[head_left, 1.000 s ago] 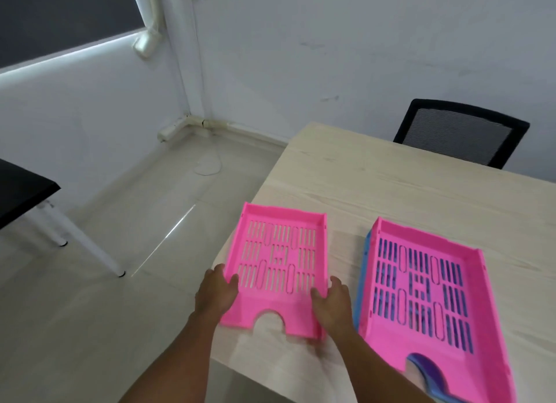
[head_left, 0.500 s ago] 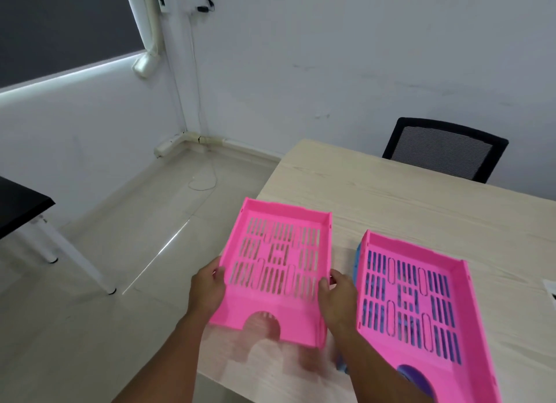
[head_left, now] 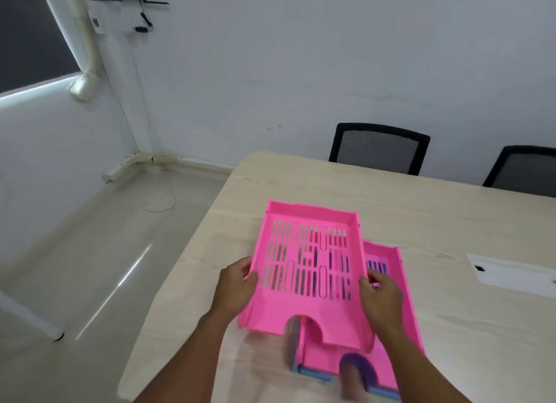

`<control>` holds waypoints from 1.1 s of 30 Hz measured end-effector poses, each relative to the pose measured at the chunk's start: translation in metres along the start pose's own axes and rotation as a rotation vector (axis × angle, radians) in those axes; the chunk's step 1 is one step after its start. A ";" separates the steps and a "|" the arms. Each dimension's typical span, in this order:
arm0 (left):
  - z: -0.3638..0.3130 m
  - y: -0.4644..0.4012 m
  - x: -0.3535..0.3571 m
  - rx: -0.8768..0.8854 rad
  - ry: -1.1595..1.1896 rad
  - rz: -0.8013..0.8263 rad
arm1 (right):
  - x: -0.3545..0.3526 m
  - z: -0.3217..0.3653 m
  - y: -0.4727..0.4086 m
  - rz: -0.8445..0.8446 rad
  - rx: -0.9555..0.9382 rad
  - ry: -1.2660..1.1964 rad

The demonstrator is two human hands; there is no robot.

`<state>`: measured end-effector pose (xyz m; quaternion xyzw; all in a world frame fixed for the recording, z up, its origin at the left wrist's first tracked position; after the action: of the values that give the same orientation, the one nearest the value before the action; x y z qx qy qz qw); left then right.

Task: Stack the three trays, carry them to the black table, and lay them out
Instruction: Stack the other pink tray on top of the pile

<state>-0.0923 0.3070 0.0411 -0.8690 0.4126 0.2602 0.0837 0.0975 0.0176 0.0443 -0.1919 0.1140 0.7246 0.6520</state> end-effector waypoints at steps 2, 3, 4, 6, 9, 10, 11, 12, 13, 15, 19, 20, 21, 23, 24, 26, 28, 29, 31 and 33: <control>-0.012 0.002 0.027 0.009 0.040 0.050 | -0.031 -0.013 -0.004 -0.035 0.028 0.009; -0.016 0.003 0.039 0.012 0.048 0.066 | -0.045 -0.019 -0.005 -0.045 0.036 0.021; -0.020 0.005 0.051 0.011 0.050 0.079 | -0.058 -0.024 -0.005 -0.048 0.040 0.032; -0.027 0.010 0.071 0.006 0.052 0.091 | -0.079 -0.031 -0.003 -0.044 0.052 0.045; -0.033 0.018 0.093 0.000 0.054 0.110 | -0.100 -0.043 0.000 -0.044 0.070 0.061; -0.034 0.021 0.100 -0.001 0.054 0.119 | -0.104 -0.047 0.002 -0.046 0.073 0.062; -0.034 0.023 0.103 0.000 0.056 0.122 | -0.105 -0.050 0.003 -0.040 0.081 0.057; -0.034 0.024 0.105 0.000 0.054 0.119 | -0.104 -0.052 0.004 -0.041 0.082 0.054; -0.035 0.024 0.106 0.005 0.051 0.116 | -0.105 -0.055 0.005 -0.044 0.082 0.054; -0.036 0.024 0.105 0.003 0.037 0.109 | -0.102 -0.057 0.006 -0.036 0.087 0.060; -0.038 0.024 0.105 0.001 0.025 0.109 | -0.097 -0.061 0.006 -0.014 0.111 0.061; -0.039 0.025 0.106 -0.001 0.026 0.111 | -0.098 -0.061 0.005 -0.009 0.116 0.066; -0.039 0.026 0.109 -0.004 0.028 0.115 | -0.100 -0.062 0.004 -0.009 0.119 0.069; -0.040 0.030 0.114 -0.004 0.033 0.122 | -0.105 -0.063 0.002 -0.011 0.130 0.072; -0.041 0.031 0.117 -0.003 0.038 0.123 | -0.107 -0.063 0.001 -0.006 0.139 0.075; -0.041 0.034 0.119 -0.005 0.044 0.118 | -0.109 -0.063 -0.001 -0.002 0.143 0.079; -0.041 0.034 0.119 -0.008 0.040 0.108 | -0.108 -0.064 -0.001 -0.005 0.150 0.077; -0.040 0.034 0.117 -0.010 0.036 0.106 | -0.106 -0.066 0.000 -0.009 0.156 0.076; -0.038 0.031 0.115 -0.015 0.028 0.105 | -0.103 -0.069 0.002 -0.010 0.169 0.073; -0.035 0.027 0.111 -0.025 0.021 0.101 | -0.099 -0.069 0.004 0.002 0.168 0.052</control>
<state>-0.0414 0.2017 0.0146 -0.8507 0.4535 0.2600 0.0551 0.1105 -0.1012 0.0241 -0.1553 0.1913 0.7079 0.6620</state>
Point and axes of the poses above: each hand's wrist, its own y-axis away from the middle knuckle, its own x-axis out of the palm, z = x × y, the point moved 10 cm from there along -y, towards the middle knuckle, and after that the axes turned 9 degrees about -y, right-handed, at the moved point
